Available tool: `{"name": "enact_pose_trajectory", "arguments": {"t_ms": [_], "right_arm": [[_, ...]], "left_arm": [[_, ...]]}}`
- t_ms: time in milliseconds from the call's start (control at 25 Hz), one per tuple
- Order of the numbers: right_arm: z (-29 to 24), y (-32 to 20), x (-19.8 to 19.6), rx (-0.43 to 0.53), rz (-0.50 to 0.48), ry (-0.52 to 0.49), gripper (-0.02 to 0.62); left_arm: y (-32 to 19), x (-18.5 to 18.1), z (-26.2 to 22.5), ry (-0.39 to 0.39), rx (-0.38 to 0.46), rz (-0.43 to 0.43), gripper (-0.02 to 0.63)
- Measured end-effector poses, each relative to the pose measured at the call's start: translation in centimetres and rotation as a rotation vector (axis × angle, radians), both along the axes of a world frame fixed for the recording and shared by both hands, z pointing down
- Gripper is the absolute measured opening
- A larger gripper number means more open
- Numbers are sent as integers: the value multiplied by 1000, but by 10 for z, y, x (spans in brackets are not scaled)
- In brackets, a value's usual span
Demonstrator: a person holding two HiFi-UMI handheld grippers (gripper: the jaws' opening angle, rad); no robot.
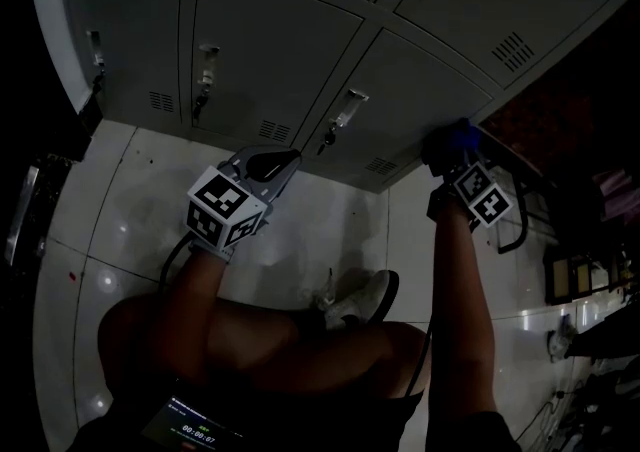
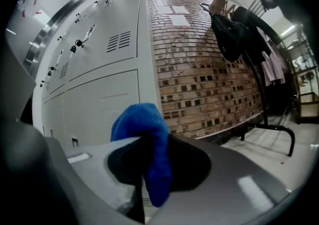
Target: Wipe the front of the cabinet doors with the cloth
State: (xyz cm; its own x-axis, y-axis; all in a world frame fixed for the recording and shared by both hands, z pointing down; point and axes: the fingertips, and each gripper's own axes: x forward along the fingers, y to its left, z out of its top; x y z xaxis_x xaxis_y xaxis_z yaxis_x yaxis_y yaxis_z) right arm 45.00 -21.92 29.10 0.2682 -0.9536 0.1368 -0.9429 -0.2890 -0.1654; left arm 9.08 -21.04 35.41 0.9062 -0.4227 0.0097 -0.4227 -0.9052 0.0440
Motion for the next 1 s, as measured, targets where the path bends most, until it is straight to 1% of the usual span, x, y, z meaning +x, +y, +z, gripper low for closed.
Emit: {"name": "enact_pose_trajectory", "arguments": {"t_ms": [120, 240, 400, 480, 560, 680, 800, 920, 1000], "right_arm": [[1, -3, -31, 9, -61, 40, 77], [8, -15, -88, 16, -172, 53, 77], [23, -40, -165, -8, -307, 98, 77], [32, -54, -196, -18, -354, 90, 77], [40, -67, -217, -27, -380, 70, 77], [48, -84, -236, -36, -395, 52, 77], [51, -94, -241, -39, -391, 42, 77], [51, -93, -237, -46, -389, 89, 77], [52, -90, -225, -55, -369, 117, 77]], "left_arm": [[-1, 1, 0, -1, 3, -2, 0], [-1, 0, 0, -2, 2, -6, 0], [-2, -2, -1, 6, 1, -14, 0], [-3, -3, -2, 12, -1, -20, 1], [-4, -5, -3, 20, -6, -26, 1], [-5, -6, -5, 30, -9, -27, 0], [-5, -6, -7, 36, -8, -24, 0], [-5, -6, -6, 35, -7, -22, 0], [-5, -5, -5, 30, -8, -20, 0]]}}
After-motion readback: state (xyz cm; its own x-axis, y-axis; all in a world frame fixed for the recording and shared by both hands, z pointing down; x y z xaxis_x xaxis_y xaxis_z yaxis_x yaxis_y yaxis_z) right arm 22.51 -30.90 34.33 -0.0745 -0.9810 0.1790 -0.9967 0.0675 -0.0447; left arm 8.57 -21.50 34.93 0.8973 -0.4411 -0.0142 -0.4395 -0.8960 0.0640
